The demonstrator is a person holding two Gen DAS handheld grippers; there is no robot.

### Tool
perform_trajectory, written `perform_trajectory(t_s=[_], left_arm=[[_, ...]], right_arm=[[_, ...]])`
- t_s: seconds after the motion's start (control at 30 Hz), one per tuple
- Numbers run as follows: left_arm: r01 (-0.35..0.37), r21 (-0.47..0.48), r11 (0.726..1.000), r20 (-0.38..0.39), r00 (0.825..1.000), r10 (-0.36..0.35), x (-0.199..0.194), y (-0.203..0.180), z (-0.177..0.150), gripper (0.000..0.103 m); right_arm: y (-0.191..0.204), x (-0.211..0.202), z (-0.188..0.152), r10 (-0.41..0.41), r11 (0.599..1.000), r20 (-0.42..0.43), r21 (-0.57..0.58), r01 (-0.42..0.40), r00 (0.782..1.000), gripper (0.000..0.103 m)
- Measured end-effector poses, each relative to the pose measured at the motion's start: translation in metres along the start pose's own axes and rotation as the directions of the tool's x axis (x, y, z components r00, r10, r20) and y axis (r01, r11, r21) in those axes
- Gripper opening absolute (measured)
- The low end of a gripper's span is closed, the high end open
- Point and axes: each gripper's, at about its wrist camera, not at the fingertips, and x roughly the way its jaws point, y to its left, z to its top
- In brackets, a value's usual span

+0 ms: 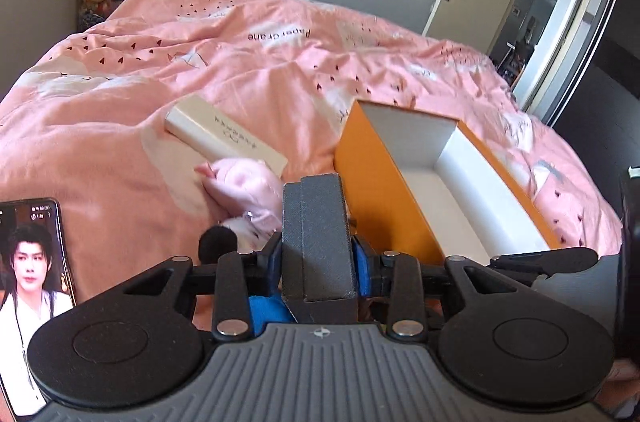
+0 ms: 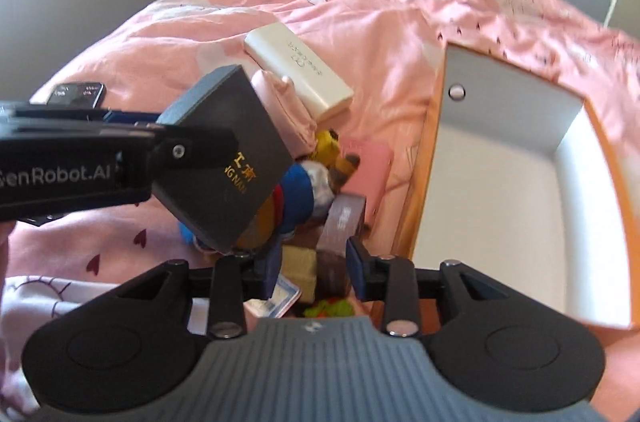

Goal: Organize objects
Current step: 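Lift the black box with the left gripper while the right gripper grasps the dark photo-card box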

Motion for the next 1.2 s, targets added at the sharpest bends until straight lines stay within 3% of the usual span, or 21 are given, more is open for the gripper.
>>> perform_trajectory(t_s=[0.13, 0.37, 0.57, 0.73, 0.8, 0.97, 1.2], left_arm=[[0.005, -0.030, 1.000, 0.026, 1.000, -0.004, 0.002, 0.013, 0.007, 0.040], [0.037, -0.072, 0.997, 0.039, 0.999, -0.034, 0.007, 0.030, 0.001, 0.040], [0.048, -0.093, 0.995, 0.024, 0.999, -0.046, 0.015, 0.032, 0.002, 0.040], [0.049, -0.078, 0.996, 0.032, 0.998, -0.047, 0.016, 0.032, -0.002, 0.040], [0.041, -0.072, 0.997, 0.035, 0.999, -0.039, 0.015, 0.029, -0.002, 0.040], [0.022, -0.040, 0.999, 0.049, 0.999, -0.020, 0.012, 0.021, -0.003, 0.040], [0.017, -0.011, 1.000, 0.077, 0.997, -0.016, 0.005, 0.008, 0.003, 0.040]], right_arm=[[0.003, 0.020, 0.020, -0.091, 0.995, -0.037, -0.040, 0.089, 0.995, 0.039], [0.004, 0.048, 0.024, -0.124, 0.992, -0.122, -0.043, 0.120, 0.985, 0.039], [0.008, 0.056, 0.027, -0.121, 0.992, -0.145, -0.044, 0.115, 0.982, 0.039], [0.017, 0.058, 0.017, -0.152, 0.986, -0.107, -0.091, 0.142, 0.983, 0.038], [0.017, 0.057, 0.014, -0.173, 0.980, -0.099, -0.116, 0.161, 0.980, 0.029], [0.007, 0.044, 0.013, -0.141, 0.988, -0.063, -0.065, 0.137, 0.988, 0.026], [-0.004, 0.001, 0.024, -0.116, 0.992, 0.056, -0.037, 0.118, 0.992, 0.025]])
